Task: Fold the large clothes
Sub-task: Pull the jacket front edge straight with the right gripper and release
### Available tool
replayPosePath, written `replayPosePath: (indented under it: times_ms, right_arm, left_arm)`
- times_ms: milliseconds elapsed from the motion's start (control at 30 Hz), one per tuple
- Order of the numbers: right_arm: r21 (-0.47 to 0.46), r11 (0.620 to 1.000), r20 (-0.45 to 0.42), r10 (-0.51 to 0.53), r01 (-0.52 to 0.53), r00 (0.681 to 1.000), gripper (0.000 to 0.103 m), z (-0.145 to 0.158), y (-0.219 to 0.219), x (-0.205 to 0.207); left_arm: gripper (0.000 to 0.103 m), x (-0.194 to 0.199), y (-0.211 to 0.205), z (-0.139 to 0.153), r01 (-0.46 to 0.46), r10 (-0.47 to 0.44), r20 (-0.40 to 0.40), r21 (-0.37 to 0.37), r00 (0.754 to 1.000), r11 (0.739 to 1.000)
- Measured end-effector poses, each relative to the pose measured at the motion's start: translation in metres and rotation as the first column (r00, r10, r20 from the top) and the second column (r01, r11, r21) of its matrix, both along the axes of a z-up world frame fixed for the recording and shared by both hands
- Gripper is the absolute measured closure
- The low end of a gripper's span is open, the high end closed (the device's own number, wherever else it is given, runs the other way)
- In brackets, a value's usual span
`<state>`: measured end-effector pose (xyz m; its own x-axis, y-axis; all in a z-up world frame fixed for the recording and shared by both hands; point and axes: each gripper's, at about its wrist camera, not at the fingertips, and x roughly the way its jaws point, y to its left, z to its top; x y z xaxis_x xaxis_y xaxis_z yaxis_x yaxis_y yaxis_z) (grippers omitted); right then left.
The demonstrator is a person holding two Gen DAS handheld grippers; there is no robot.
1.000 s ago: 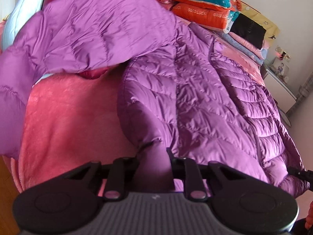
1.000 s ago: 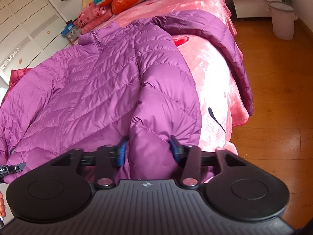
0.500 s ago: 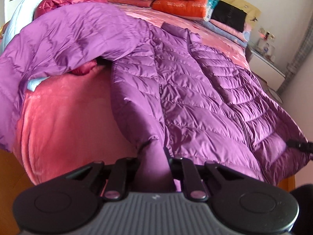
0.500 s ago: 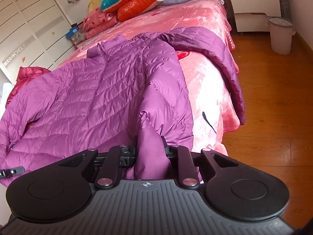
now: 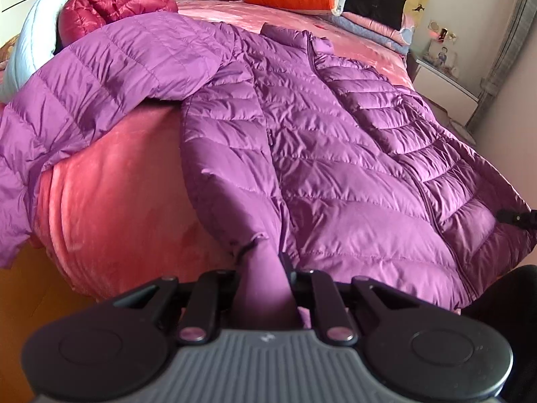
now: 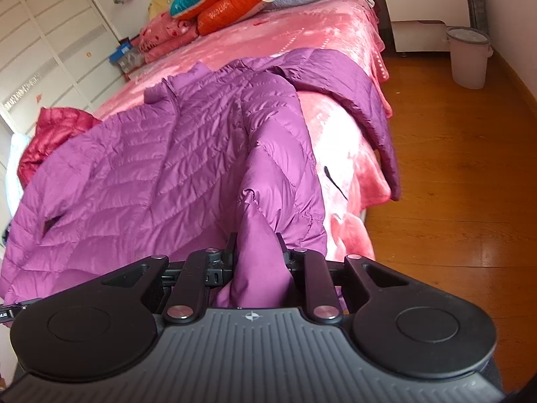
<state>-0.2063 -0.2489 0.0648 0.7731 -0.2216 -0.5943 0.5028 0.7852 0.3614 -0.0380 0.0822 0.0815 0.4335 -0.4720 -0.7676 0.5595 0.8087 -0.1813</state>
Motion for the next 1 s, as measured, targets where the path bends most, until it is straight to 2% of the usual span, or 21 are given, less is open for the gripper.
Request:
replayPosePath:
  times_ms: [67, 100, 133, 200, 267, 433, 500, 567, 667, 733, 1000]
  right_arm:
    - [-0.001, 1.000, -0.025, -0.005, 0.005, 1.000, 0.075, -0.003, -0.001, 0.005]
    - [0.000, 1.000, -0.041, -0.010, 0.010, 0.999, 0.067, -0.004, -0.001, 0.009]
    - [0.004, 1.000, -0.058, -0.014, 0.014, 0.998, 0.063, -0.005, -0.002, 0.011]
    - [0.015, 0.999, -0.081, -0.030, 0.031, 0.996, 0.043, -0.008, -0.006, 0.013]
    - [0.019, 0.999, -0.072, -0.042, 0.043, 0.997, 0.034, -0.006, -0.008, 0.012]
    - [0.012, 0.997, -0.046, -0.072, 0.073, 0.996, 0.025, -0.005, -0.007, 0.011]
    - [-0.003, 0.996, -0.028, -0.089, 0.089, 0.996, 0.020, -0.005, -0.003, 0.010]
    - [-0.017, 0.994, -0.010, -0.105, 0.105, 0.994, 0.016, -0.004, -0.002, 0.011]
    - [-0.024, 0.993, 0.037, -0.119, 0.120, 0.992, 0.008, -0.002, -0.004, 0.001]
    - [-0.043, 0.990, 0.067, -0.135, 0.138, 0.989, 0.004, 0.000, -0.004, -0.002]
    - [-0.075, 0.967, 0.181, -0.225, 0.242, 0.957, 0.002, 0.006, -0.021, -0.023]
  left_arm:
    - [0.087, 0.004, -0.003, -0.001, -0.010, 0.010, 0.001, 0.003, 1.000, 1.000]
    - [0.086, 0.006, -0.005, -0.001, -0.015, 0.015, 0.000, 0.005, 1.000, 1.000]
    - [0.084, 0.007, -0.005, 0.000, -0.019, 0.019, 0.001, 0.008, 1.000, 1.000]
    - [0.079, 0.008, -0.004, 0.003, -0.023, 0.023, 0.010, 0.003, 1.000, 1.000]
    - [0.067, 0.007, 0.000, 0.006, -0.036, 0.036, 0.009, 0.001, 0.999, 0.999]
    - [0.054, -0.004, 0.011, 0.019, -0.052, 0.052, 0.040, 0.002, 0.998, 0.999]
    - [0.050, -0.015, 0.021, 0.028, -0.061, 0.060, 0.071, 0.004, 0.996, 0.998]
    - [0.041, -0.025, 0.025, 0.042, -0.065, 0.066, 0.115, -0.009, 0.991, 0.998]
    - [0.036, -0.040, 0.025, 0.066, -0.064, 0.072, 0.171, -0.049, 0.983, 0.997]
    - [0.035, -0.045, 0.015, 0.084, -0.049, 0.064, 0.208, -0.075, 0.976, 0.996]
    - [0.027, -0.060, -0.064, 0.142, 0.085, -0.018, 0.342, -0.184, 0.940, 0.979]
